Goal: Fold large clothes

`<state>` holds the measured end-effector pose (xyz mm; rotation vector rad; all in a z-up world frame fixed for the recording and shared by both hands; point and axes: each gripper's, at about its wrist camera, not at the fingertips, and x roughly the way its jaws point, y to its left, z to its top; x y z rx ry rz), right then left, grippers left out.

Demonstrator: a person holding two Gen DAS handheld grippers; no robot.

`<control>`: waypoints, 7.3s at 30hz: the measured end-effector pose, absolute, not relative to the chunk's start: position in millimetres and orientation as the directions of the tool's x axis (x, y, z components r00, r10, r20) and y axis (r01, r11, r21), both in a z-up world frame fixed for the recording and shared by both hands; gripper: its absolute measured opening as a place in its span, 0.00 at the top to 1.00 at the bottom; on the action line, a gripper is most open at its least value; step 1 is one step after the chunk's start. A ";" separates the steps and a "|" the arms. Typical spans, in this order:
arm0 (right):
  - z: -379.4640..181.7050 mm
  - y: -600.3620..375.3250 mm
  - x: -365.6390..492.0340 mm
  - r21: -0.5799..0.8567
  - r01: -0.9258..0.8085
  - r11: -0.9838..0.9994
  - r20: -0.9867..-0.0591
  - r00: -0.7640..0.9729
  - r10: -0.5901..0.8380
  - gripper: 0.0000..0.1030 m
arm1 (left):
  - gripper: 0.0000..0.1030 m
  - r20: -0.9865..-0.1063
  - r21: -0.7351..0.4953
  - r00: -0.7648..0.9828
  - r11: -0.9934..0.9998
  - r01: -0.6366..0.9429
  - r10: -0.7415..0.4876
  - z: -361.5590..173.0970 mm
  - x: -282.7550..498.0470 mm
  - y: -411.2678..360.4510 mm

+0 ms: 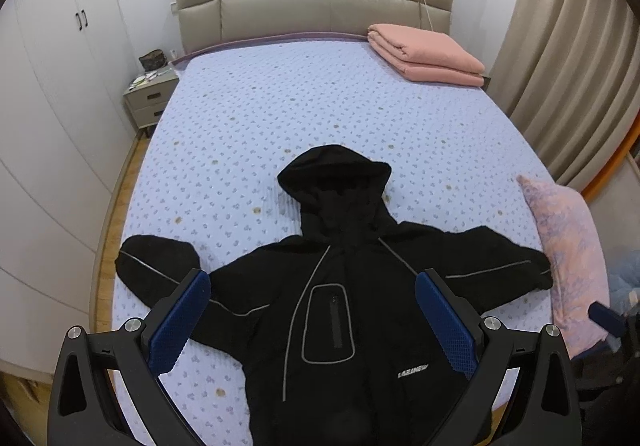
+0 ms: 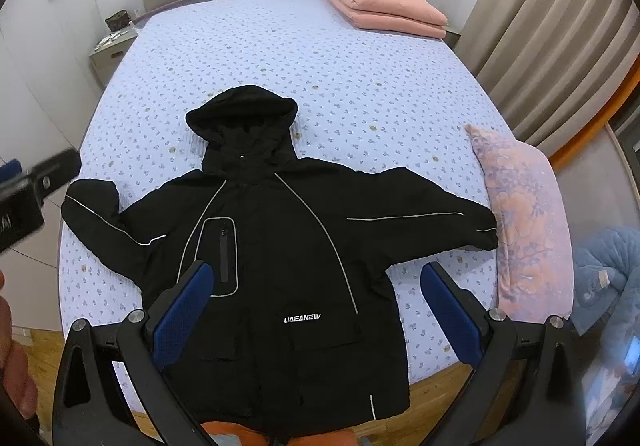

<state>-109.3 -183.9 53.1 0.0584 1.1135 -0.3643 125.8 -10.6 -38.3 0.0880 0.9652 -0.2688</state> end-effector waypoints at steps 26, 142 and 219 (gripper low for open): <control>51.5 -270.9 -92.8 -0.088 0.158 0.984 -0.894 0.423 -0.147 0.00 | 0.01 -0.834 0.015 0.550 0.996 0.085 -0.034 -15.4 82.8 -81.5; -204.5 -512.4 -33.0 0.144 0.234 0.961 -0.808 0.589 -0.022 0.88 | 0.16 -0.949 -0.160 0.239 0.966 0.205 -0.208 -364.8 142.7 -167.8; -352.4 -320.6 69.5 -0.029 0.369 0.929 -0.948 0.285 -0.143 0.28 | 0.16 -0.955 -0.214 0.170 0.962 0.169 -0.242 -434.3 216.7 27.9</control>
